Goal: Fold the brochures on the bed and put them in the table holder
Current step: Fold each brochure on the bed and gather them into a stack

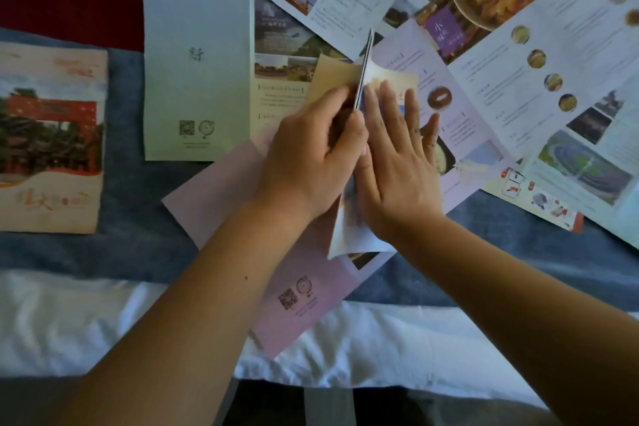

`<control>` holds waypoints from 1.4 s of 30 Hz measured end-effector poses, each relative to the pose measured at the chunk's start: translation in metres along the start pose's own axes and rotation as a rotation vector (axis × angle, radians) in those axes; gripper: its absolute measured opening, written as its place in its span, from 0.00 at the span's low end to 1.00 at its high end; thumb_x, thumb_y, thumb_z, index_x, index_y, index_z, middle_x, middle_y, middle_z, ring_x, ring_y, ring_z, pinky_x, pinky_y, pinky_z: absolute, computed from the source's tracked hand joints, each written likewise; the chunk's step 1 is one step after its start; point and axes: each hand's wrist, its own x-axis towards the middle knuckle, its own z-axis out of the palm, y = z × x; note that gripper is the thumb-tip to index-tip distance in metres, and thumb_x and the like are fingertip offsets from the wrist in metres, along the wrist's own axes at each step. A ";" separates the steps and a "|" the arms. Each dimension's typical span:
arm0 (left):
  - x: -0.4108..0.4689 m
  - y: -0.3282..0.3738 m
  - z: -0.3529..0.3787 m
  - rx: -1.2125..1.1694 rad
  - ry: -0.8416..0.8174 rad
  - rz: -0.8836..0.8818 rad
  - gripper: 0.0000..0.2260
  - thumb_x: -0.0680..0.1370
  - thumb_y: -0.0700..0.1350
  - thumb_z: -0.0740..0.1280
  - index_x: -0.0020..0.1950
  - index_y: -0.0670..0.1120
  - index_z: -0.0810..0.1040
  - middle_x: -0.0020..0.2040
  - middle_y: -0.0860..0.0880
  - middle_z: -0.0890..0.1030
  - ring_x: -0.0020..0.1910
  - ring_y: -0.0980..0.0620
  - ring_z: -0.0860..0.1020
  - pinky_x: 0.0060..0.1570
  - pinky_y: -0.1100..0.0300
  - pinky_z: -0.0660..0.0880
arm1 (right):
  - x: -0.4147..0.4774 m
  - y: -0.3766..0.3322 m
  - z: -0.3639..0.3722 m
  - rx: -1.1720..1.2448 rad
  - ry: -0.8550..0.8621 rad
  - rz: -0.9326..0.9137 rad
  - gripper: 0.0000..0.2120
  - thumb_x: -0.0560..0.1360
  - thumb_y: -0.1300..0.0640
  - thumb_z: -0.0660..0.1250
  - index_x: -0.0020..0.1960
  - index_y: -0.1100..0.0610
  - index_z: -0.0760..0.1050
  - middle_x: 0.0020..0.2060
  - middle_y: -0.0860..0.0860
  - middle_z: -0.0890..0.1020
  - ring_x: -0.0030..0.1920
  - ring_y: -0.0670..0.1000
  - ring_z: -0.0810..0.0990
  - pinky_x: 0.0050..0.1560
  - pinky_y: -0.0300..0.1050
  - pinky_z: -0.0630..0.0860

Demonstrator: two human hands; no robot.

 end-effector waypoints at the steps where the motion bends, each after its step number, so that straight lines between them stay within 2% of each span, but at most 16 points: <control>1: -0.002 0.000 -0.007 0.035 0.023 0.001 0.14 0.85 0.46 0.60 0.66 0.46 0.79 0.52 0.53 0.83 0.50 0.55 0.80 0.50 0.63 0.77 | 0.002 -0.005 0.000 0.001 0.002 -0.009 0.30 0.86 0.41 0.39 0.85 0.47 0.42 0.85 0.50 0.46 0.84 0.54 0.37 0.81 0.60 0.34; 3: -0.005 -0.002 -0.021 0.095 0.050 -0.014 0.15 0.85 0.44 0.59 0.70 0.44 0.76 0.52 0.51 0.83 0.49 0.51 0.81 0.48 0.68 0.74 | 0.005 -0.017 -0.001 0.004 0.000 -0.026 0.30 0.85 0.41 0.39 0.85 0.47 0.43 0.85 0.49 0.46 0.84 0.54 0.37 0.81 0.59 0.33; 6: -0.013 -0.005 -0.043 0.183 0.095 -0.030 0.22 0.86 0.42 0.57 0.81 0.45 0.65 0.66 0.42 0.81 0.60 0.45 0.81 0.59 0.56 0.77 | 0.010 -0.034 -0.001 0.002 -0.013 -0.075 0.30 0.85 0.40 0.40 0.85 0.45 0.43 0.85 0.48 0.45 0.84 0.55 0.38 0.81 0.56 0.31; 9: -0.022 -0.013 -0.065 0.298 0.220 -0.070 0.25 0.85 0.40 0.58 0.83 0.43 0.59 0.69 0.39 0.78 0.65 0.40 0.78 0.60 0.51 0.74 | 0.014 -0.053 0.004 0.003 -0.042 -0.145 0.29 0.86 0.39 0.41 0.85 0.44 0.44 0.85 0.48 0.45 0.84 0.55 0.38 0.81 0.56 0.32; 11: -0.026 -0.025 -0.081 0.364 0.273 -0.102 0.27 0.83 0.38 0.58 0.83 0.43 0.57 0.71 0.39 0.75 0.67 0.40 0.76 0.59 0.51 0.74 | 0.016 -0.068 0.012 0.008 -0.067 -0.187 0.30 0.86 0.39 0.43 0.85 0.45 0.46 0.85 0.48 0.46 0.84 0.56 0.39 0.81 0.58 0.34; 13: -0.027 -0.039 -0.091 0.449 0.257 -0.124 0.28 0.82 0.40 0.57 0.83 0.45 0.58 0.72 0.41 0.73 0.66 0.40 0.76 0.55 0.49 0.75 | 0.017 -0.077 0.020 -0.009 -0.102 -0.211 0.30 0.86 0.39 0.45 0.85 0.45 0.47 0.85 0.48 0.46 0.84 0.57 0.39 0.81 0.58 0.35; 15: -0.030 -0.057 -0.097 0.552 0.213 -0.139 0.27 0.83 0.42 0.58 0.83 0.46 0.59 0.74 0.42 0.70 0.68 0.41 0.73 0.59 0.48 0.75 | 0.019 -0.087 0.033 -0.068 -0.145 -0.226 0.30 0.86 0.39 0.46 0.85 0.45 0.45 0.85 0.48 0.44 0.84 0.56 0.37 0.81 0.58 0.34; 19: -0.038 -0.090 -0.083 0.694 0.102 -0.140 0.24 0.85 0.50 0.56 0.82 0.49 0.62 0.82 0.41 0.59 0.79 0.40 0.61 0.75 0.45 0.63 | 0.019 -0.095 0.058 -0.196 -0.188 -0.201 0.31 0.87 0.38 0.44 0.85 0.45 0.38 0.84 0.48 0.38 0.82 0.54 0.32 0.81 0.57 0.34; 22: -0.049 -0.113 -0.065 0.726 0.052 -0.098 0.26 0.86 0.53 0.49 0.84 0.49 0.56 0.84 0.42 0.50 0.83 0.40 0.51 0.80 0.44 0.53 | 0.018 -0.094 0.067 -0.213 -0.161 -0.194 0.30 0.86 0.39 0.43 0.85 0.45 0.40 0.84 0.48 0.39 0.83 0.54 0.34 0.82 0.57 0.35; 24: -0.054 -0.126 -0.057 0.743 0.067 -0.061 0.26 0.86 0.53 0.46 0.84 0.49 0.52 0.84 0.42 0.48 0.83 0.42 0.48 0.80 0.44 0.50 | 0.018 -0.093 0.072 -0.251 -0.151 -0.188 0.30 0.86 0.40 0.42 0.85 0.46 0.40 0.84 0.49 0.40 0.83 0.54 0.35 0.82 0.56 0.35; 30: -0.051 -0.132 -0.052 0.709 0.121 -0.003 0.25 0.87 0.51 0.49 0.84 0.47 0.57 0.83 0.40 0.53 0.83 0.40 0.51 0.79 0.41 0.54 | 0.021 -0.092 0.077 -0.299 -0.152 -0.182 0.30 0.87 0.42 0.42 0.85 0.47 0.38 0.84 0.50 0.38 0.83 0.54 0.35 0.81 0.56 0.33; 34: -0.054 -0.121 -0.066 0.371 0.177 0.090 0.20 0.84 0.41 0.59 0.77 0.43 0.71 0.80 0.37 0.62 0.80 0.34 0.59 0.77 0.39 0.62 | 0.019 -0.094 0.075 -0.333 -0.132 -0.194 0.30 0.86 0.41 0.41 0.85 0.48 0.39 0.84 0.49 0.40 0.83 0.55 0.35 0.81 0.59 0.34; 37: -0.058 -0.110 -0.085 0.161 0.334 0.076 0.19 0.81 0.30 0.63 0.71 0.39 0.77 0.75 0.38 0.72 0.75 0.39 0.71 0.72 0.47 0.72 | 0.017 -0.105 0.078 -0.321 -0.120 -0.197 0.30 0.87 0.42 0.43 0.85 0.48 0.38 0.84 0.47 0.39 0.83 0.59 0.34 0.80 0.59 0.31; 40: -0.061 -0.105 -0.114 0.101 0.463 0.025 0.17 0.79 0.27 0.64 0.66 0.36 0.80 0.66 0.40 0.81 0.67 0.44 0.79 0.67 0.56 0.75 | 0.018 -0.126 0.083 -0.242 -0.131 -0.198 0.30 0.87 0.42 0.42 0.85 0.46 0.36 0.84 0.44 0.37 0.82 0.60 0.31 0.78 0.56 0.25; 42: -0.063 -0.108 -0.136 0.110 0.489 0.008 0.17 0.78 0.27 0.65 0.65 0.36 0.81 0.63 0.41 0.83 0.64 0.47 0.81 0.67 0.61 0.75 | 0.023 -0.147 0.088 -0.187 -0.140 -0.225 0.29 0.87 0.43 0.42 0.85 0.46 0.38 0.84 0.44 0.38 0.82 0.58 0.31 0.77 0.53 0.24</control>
